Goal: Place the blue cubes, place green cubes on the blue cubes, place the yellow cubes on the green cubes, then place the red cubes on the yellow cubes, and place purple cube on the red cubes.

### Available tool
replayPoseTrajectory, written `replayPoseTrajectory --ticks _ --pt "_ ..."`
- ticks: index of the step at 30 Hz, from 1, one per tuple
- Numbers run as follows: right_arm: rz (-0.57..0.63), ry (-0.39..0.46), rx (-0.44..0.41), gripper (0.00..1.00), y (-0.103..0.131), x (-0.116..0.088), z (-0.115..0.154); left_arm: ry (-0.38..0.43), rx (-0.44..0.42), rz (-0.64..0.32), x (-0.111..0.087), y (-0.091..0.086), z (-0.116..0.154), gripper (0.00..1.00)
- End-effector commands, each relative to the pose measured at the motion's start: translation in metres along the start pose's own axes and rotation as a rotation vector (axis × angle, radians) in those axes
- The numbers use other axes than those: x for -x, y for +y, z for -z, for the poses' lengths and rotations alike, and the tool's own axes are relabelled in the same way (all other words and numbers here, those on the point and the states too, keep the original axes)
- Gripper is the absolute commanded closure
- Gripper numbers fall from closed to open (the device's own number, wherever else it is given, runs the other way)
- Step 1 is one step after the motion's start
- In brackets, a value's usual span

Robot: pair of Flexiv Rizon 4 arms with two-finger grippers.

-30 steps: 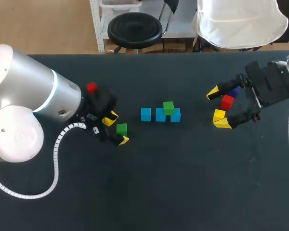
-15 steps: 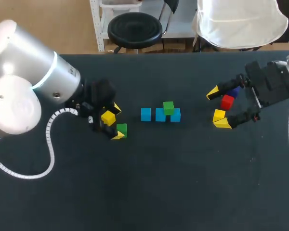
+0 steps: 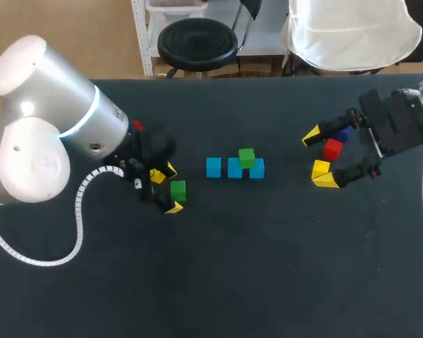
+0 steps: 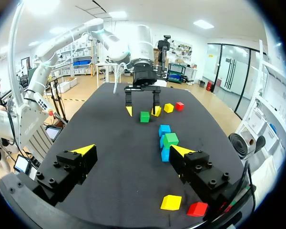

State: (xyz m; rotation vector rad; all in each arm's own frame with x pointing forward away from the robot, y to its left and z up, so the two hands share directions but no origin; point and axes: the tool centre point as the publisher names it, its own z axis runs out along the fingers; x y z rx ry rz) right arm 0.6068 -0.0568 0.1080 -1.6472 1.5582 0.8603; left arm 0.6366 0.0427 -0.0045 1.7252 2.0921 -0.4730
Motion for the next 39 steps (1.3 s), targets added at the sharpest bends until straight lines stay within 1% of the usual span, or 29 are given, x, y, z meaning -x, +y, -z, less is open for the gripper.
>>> replayPoseTrajectory --ticks 1,5,6,7,9,10,12,13,16,18,20,21,22,23,24,25,26,27,28,30,33,34,39 --pt "0.001 -0.001 -0.002 0.0 0.0 0.0 0.0 0.0 0.001 0.0 0.001 0.002 -0.001 0.0" --pt "0.001 -0.001 -0.002 0.0 0.0 0.0 0.0 0.01 -0.005 -0.003 0.001 0.002 -0.004 0.0" --pt "0.001 -0.001 -0.002 0.0 0.0 0.0 0.0 0.011 -0.005 -0.002 0.001 0.002 -0.004 0.06" --pt "0.001 -0.001 -0.002 0.0 0.0 0.0 0.0 0.01 -0.006 -0.001 0.001 0.002 -0.004 0.16" --pt "0.001 -0.001 -0.002 0.0 0.0 0.0 0.0 0.01 -0.006 -0.001 0.001 0.002 -0.004 0.27" --pt "0.001 -0.001 -0.002 0.0 0.0 0.0 0.0 0.014 -0.007 -0.001 0.001 0.002 -0.005 0.26" --pt "0.001 -0.001 -0.002 0.0 0.0 0.0 0.0 0.017 -0.006 0.006 0.0 0.003 -0.006 0.11" --pt "0.001 -0.001 -0.002 0.0 0.0 0.0 0.0 0.016 -0.006 0.009 0.0 0.004 -0.005 0.09" --pt "0.001 -0.001 -0.002 0.0 0.0 0.0 0.0 0.015 -0.004 0.012 0.0 0.005 -0.005 0.13" --pt "0.001 -0.001 -0.002 0.0 0.0 0.0 0.0 0.015 -0.006 0.013 0.0 0.005 -0.006 0.13" --pt "0.001 -0.001 -0.002 0.0 0.0 0.0 0.0 0.016 -0.007 0.012 0.0 0.004 -0.006 0.18" --pt "0.001 -0.001 -0.002 0.0 0.0 0.0 0.0 0.015 -0.007 0.011 0.0 0.004 -0.006 0.25" --pt "0.001 -0.001 -0.002 0.0 0.0 0.0 0.0 0.014 -0.008 0.01 0.0 0.004 -0.006 0.37" --pt "0.001 -0.001 -0.002 0.0 0.0 0.0 0.0 0.014 -0.008 0.01 0.0 0.004 -0.006 0.4" --pt "0.001 -0.001 -0.002 0.0 0.0 0.0 0.0 0.014 -0.009 0.01 -0.001 0.004 -0.006 0.47" --pt "0.001 -0.001 -0.002 0.0 0.0 0.0 0.0 0.017 -0.009 0.009 -0.001 0.003 -0.006 0.51" --pt "0.001 -0.001 -0.002 0.0 0.0 0.0 0.0 0.018 -0.01 0.009 -0.002 0.003 -0.006 0.51" --pt "0.001 -0.001 -0.002 0.0 0.0 0.0 0.0 0.019 -0.011 0.008 -0.002 0.003 -0.006 0.54" --pt "0.001 -0.001 -0.002 0.0 0.0 0.0 0.0 0.02 -0.011 0.006 -0.002 0.003 -0.006 0.6" --pt "0.001 -0.001 -0.002 0.0 0.0 0.0 0.0 0.019 -0.01 0.006 -0.003 0.003 -0.006 0.67" --pt "0.001 -0.001 -0.002 0.0 0.0 0.0 0.0 0.02 -0.009 0.006 -0.004 0.002 -0.006 0.98" --pt "0.001 -0.001 -0.002 0.0 0.0 0.0 0.0 0.019 -0.009 0.007 -0.004 0.002 -0.006 1.0" --pt "0.001 -0.001 -0.002 0.0 0.0 0.0 0.0 0.018 0.004 -0.02 0.002 -0.006 0.001 1.0"
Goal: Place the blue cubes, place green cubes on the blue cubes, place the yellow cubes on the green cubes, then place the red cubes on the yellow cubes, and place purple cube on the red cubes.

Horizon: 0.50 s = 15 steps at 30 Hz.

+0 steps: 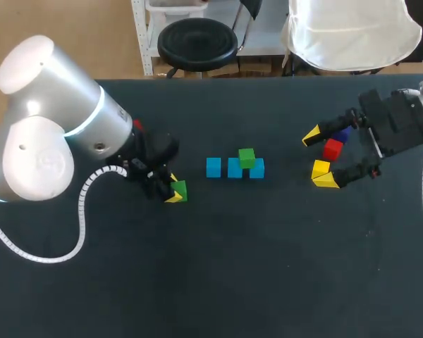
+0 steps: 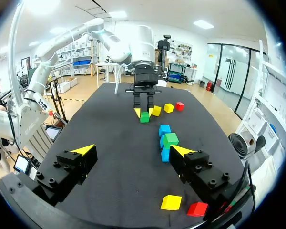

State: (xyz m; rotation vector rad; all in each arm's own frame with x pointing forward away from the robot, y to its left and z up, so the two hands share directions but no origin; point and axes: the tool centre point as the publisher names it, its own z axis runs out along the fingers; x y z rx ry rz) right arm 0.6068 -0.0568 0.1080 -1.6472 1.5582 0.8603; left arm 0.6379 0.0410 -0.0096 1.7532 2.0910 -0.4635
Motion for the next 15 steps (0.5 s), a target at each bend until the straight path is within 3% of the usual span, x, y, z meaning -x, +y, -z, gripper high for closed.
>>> replayPoseTrajectory --ticks 1,15 --pt "0.001 -0.001 -0.002 0.0 0.0 0.0 0.0 0.002 0.017 -0.009 0.004 -0.008 0.008 1.0" --pt "0.001 -0.001 -0.002 0.0 0.0 0.0 0.0 -0.072 0.017 -0.132 0.04 -0.037 0.039 1.0"
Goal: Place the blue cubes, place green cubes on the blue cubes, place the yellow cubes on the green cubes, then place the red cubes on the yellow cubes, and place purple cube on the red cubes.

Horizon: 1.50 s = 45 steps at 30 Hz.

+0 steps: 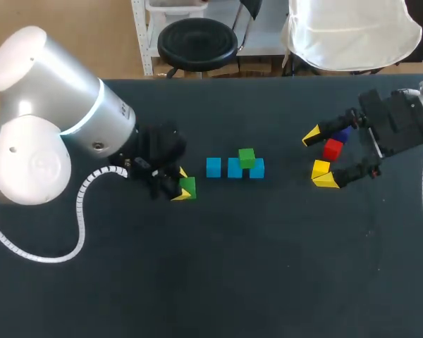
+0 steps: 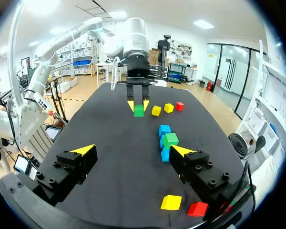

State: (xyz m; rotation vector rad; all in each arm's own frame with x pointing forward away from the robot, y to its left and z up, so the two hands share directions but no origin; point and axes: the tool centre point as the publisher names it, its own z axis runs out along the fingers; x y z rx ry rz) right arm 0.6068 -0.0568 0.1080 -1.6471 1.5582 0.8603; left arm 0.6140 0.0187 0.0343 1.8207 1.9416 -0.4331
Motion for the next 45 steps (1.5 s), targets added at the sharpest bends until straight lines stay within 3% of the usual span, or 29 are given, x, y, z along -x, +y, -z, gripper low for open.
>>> replayPoseTrajectory --ticks 1,3,4,32,40,45 --pt "0.001 -0.001 -0.002 0.0 0.0 0.0 0.0 -0.035 -0.018 -0.028 0.007 -0.01 0.011 1.0" --pt "0.001 -0.001 -0.002 0.0 0.0 0.0 0.0 -0.042 -0.057 -0.054 0.011 -0.014 0.012 1.0" --pt "0.001 -0.001 -0.002 0.0 0.0 0.0 0.0 -0.019 -0.034 -0.086 0.014 -0.017 0.012 1.0" --pt "0.001 -0.001 -0.002 0.0 0.0 0.0 0.0 -0.019 -0.034 -0.086 0.014 -0.017 0.012 1.0" --pt "0.001 -0.001 -0.002 0.0 0.0 0.0 0.0 -0.015 0.027 -0.243 0.037 0.025 0.027 1.0" --pt "0.001 -0.001 -0.002 0.0 0.0 0.0 0.0 -0.021 0.028 -0.291 0.047 0.034 0.03 1.0"
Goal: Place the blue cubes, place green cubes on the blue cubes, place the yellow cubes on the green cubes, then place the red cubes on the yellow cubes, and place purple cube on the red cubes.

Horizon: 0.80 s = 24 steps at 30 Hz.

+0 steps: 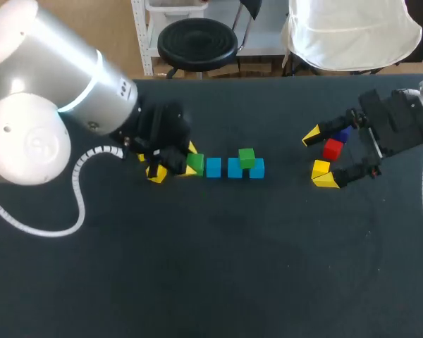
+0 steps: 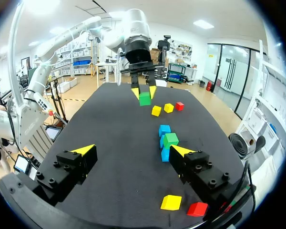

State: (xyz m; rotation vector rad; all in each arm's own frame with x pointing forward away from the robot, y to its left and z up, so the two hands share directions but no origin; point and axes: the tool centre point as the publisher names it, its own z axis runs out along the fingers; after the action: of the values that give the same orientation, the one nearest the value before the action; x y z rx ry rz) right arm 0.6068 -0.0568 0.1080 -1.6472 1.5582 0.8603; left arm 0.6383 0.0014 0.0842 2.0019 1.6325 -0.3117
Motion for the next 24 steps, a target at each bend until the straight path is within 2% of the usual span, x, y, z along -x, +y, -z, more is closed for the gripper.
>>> replayPoseTrajectory --ticks 1,4,7,24 --pt "0.001 -0.001 -0.002 0.0 0.0004 -0.0002 0.0 -0.003 -0.035 -0.018 0.0033 0.0095 -0.0016 1.0" --pt "0.001 -0.001 -0.002 0.0 0.0004 -0.0002 0.0 -0.001 -0.061 -0.056 0.0083 0.0071 -0.0019 1.0" --pt "0.001 -0.001 -0.002 0.0 0.0004 -0.0002 0.0 0.063 -0.048 -0.047 0.0122 0.0048 -0.0034 1.0" --pt "0.001 -0.001 -0.002 0.0 0.0004 -0.0002 0.0 0.066 -0.041 -0.033 0.0126 0.0045 -0.0035 1.0"
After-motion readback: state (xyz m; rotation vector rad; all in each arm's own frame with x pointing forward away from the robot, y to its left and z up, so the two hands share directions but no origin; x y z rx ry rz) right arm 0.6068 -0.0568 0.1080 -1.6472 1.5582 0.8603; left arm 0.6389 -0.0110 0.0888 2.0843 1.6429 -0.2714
